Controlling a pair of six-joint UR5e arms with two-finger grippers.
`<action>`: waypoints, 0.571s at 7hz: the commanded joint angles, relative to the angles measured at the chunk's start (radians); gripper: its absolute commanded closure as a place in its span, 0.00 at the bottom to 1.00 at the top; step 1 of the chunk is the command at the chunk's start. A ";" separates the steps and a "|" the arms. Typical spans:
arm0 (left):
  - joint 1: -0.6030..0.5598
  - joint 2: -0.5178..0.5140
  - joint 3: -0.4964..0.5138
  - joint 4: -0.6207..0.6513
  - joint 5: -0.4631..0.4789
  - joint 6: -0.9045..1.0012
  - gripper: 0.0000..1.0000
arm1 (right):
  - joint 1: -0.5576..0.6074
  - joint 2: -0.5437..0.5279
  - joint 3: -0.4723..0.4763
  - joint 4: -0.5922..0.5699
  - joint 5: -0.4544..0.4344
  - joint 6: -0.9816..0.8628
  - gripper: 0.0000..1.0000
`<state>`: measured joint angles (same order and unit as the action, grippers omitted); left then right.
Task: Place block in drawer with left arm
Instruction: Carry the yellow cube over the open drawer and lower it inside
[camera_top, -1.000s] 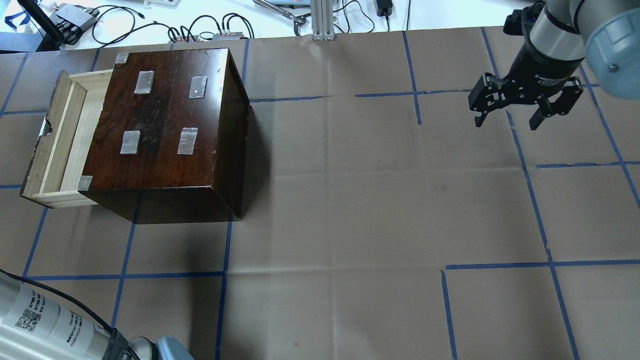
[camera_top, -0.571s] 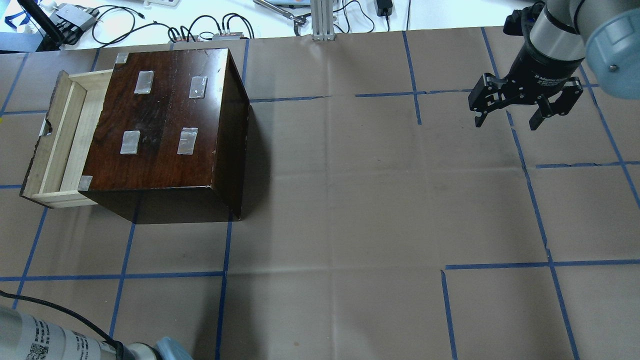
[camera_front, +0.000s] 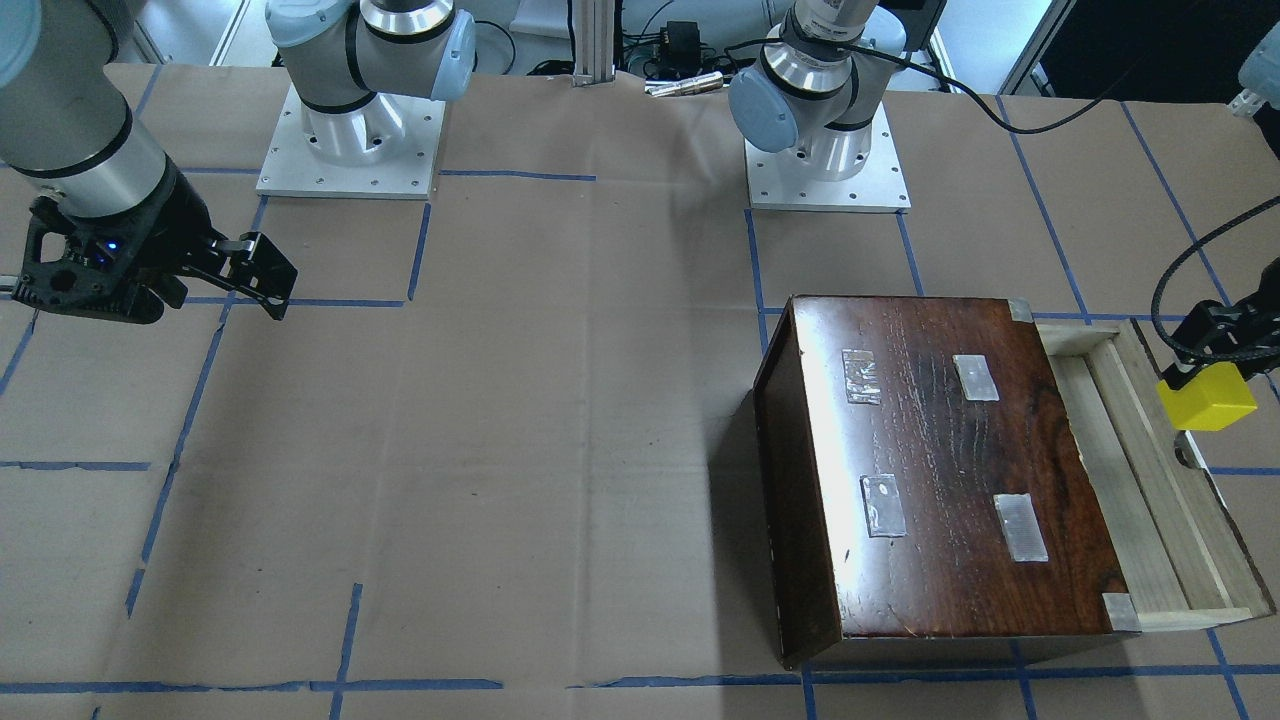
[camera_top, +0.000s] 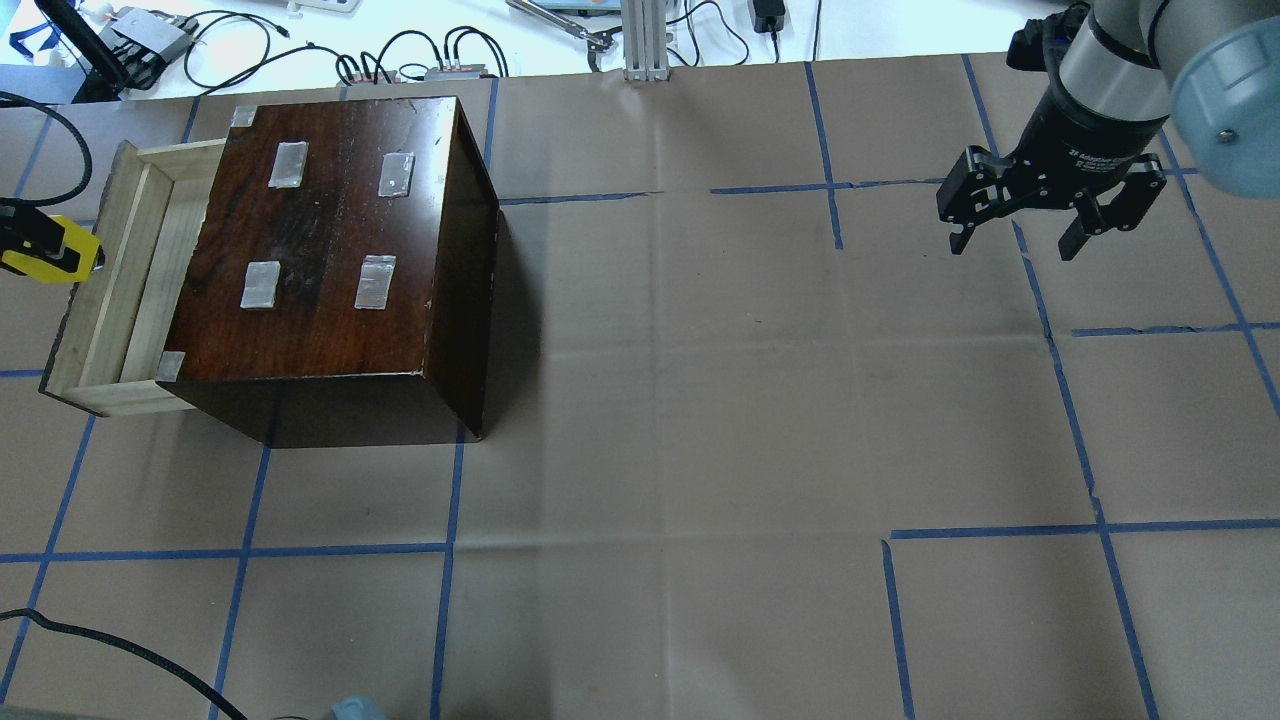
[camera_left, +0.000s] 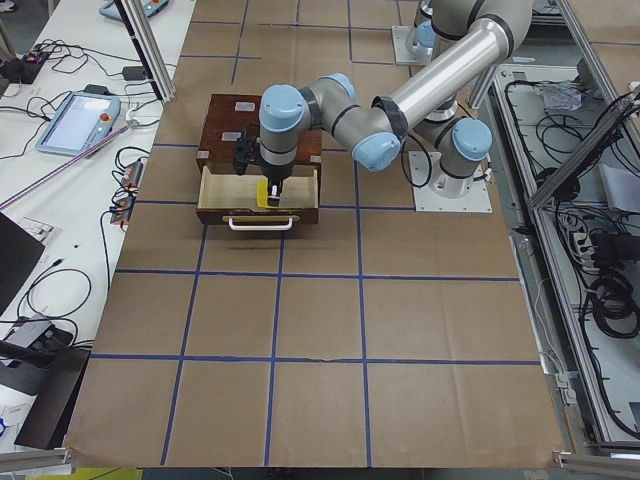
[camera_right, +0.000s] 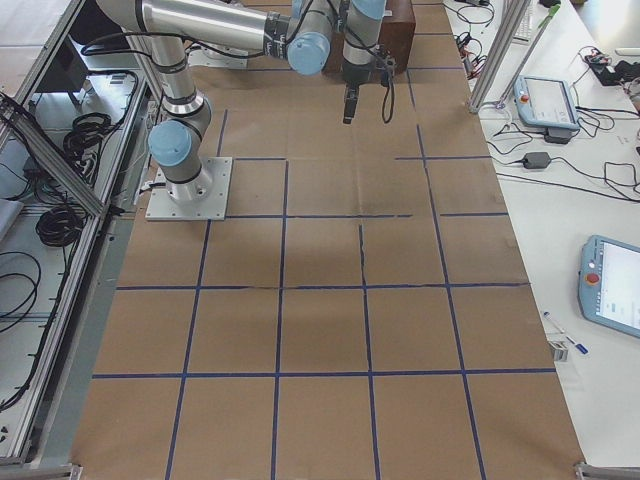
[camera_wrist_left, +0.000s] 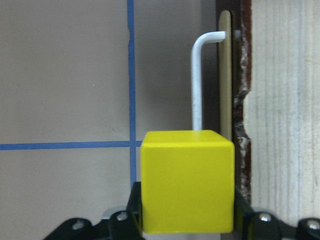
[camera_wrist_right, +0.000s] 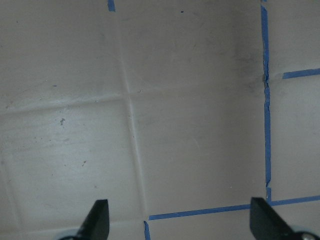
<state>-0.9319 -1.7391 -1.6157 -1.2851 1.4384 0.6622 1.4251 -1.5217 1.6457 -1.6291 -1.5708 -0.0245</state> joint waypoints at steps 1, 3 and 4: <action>-0.063 0.015 -0.007 0.004 -0.001 -0.082 0.70 | 0.000 0.000 -0.001 0.000 0.000 0.000 0.00; -0.091 -0.003 -0.010 0.004 -0.003 -0.111 0.70 | 0.000 0.000 -0.001 0.000 0.000 0.000 0.00; -0.091 -0.020 -0.012 0.004 -0.004 -0.121 0.70 | 0.000 0.000 0.000 0.000 0.000 0.000 0.00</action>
<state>-1.0169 -1.7415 -1.6253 -1.2809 1.4360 0.5555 1.4251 -1.5217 1.6452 -1.6291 -1.5708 -0.0245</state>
